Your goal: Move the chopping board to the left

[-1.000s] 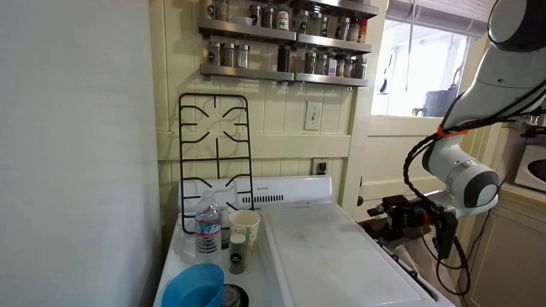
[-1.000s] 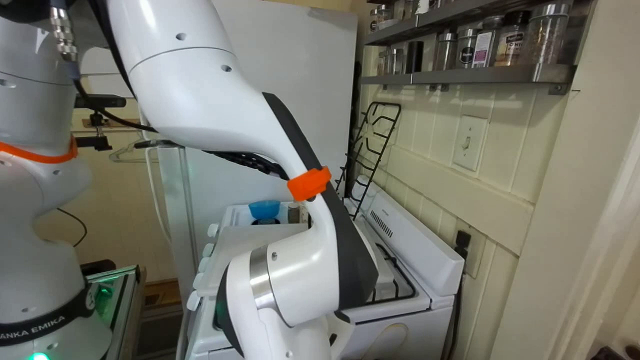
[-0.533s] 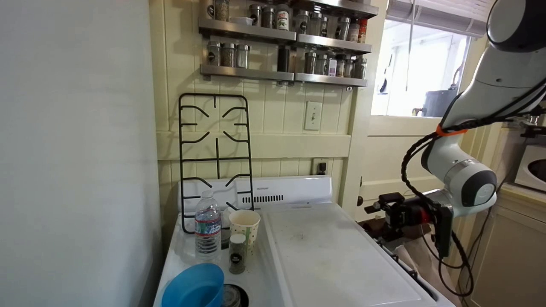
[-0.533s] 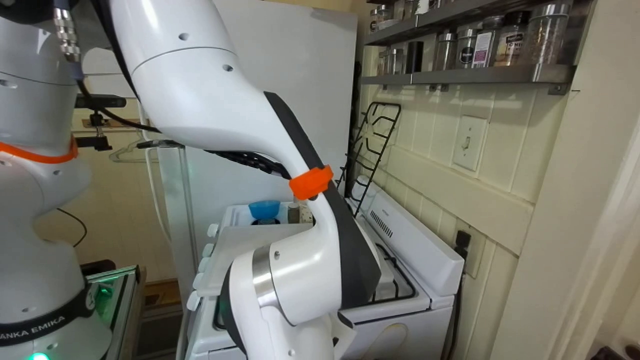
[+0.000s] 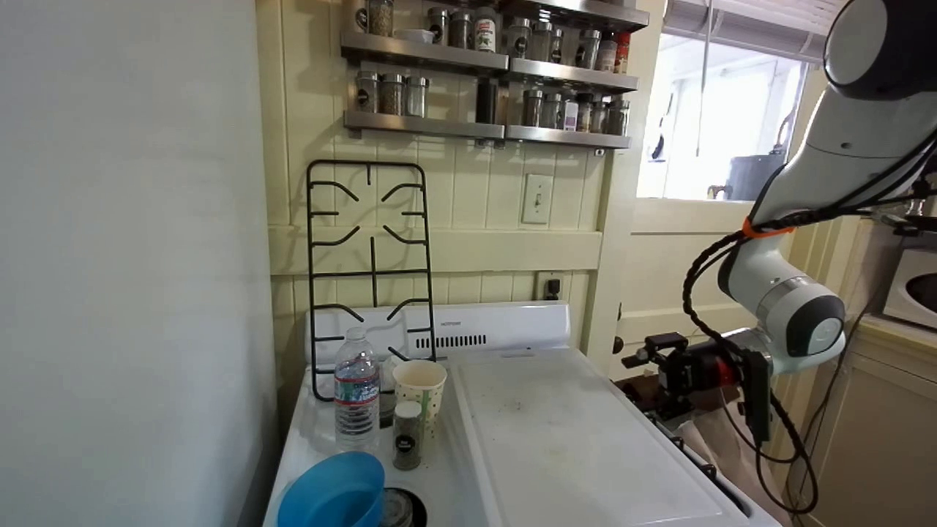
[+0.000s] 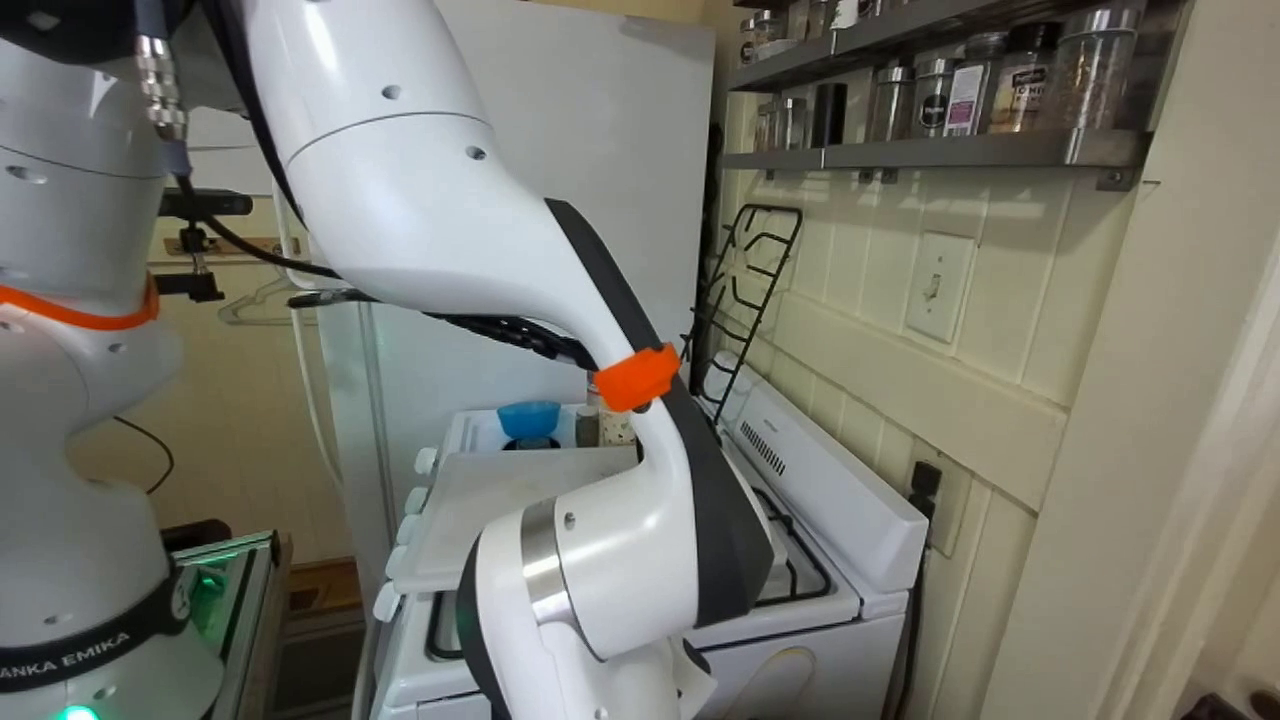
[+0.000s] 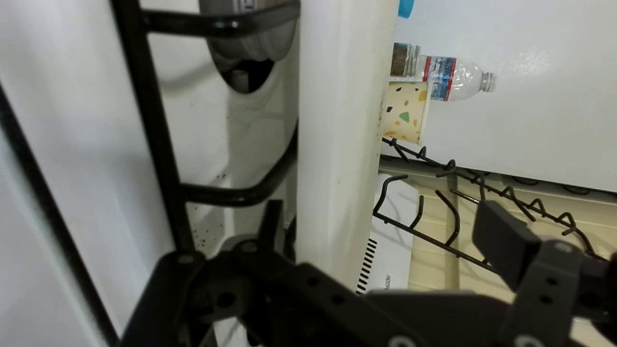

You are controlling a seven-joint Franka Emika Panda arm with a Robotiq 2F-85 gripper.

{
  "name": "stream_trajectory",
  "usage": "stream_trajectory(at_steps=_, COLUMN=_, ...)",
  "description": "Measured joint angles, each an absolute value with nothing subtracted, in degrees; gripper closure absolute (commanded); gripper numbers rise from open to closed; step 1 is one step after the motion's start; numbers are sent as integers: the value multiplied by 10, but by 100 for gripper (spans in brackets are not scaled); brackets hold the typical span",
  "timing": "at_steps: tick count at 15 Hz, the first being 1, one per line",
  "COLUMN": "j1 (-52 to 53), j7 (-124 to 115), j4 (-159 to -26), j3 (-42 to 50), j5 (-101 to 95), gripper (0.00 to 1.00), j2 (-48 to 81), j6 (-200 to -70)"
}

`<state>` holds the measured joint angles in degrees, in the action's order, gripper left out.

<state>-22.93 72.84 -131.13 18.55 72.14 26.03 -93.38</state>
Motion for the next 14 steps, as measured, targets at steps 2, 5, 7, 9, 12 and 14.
stream_trajectory(at_steps=2, j1=-229, j7=719, j4=-1302, j3=182, j5=721, gripper=0, j2=268, j6=-934)
stream_trajectory(at_steps=5, j1=-222, j7=708, j4=-1288, j3=176, j5=724, gripper=0, j2=277, j6=-936)
stream_trajectory(at_steps=7, j1=-215, j7=698, j4=-1280, j3=169, j5=729, gripper=0, j2=282, j6=-942)
stream_trajectory(at_steps=9, j1=-207, j7=687, j4=-1277, j3=165, j5=730, gripper=0, j2=281, j6=-947)
stream_trajectory(at_steps=12, j1=-201, j7=682, j4=-1279, j3=161, j5=731, gripper=0, j2=282, j6=-948)
stream_trajectory(at_steps=14, j1=-199, j7=679, j4=-1284, j3=158, j5=731, gripper=0, j2=281, j6=-948)
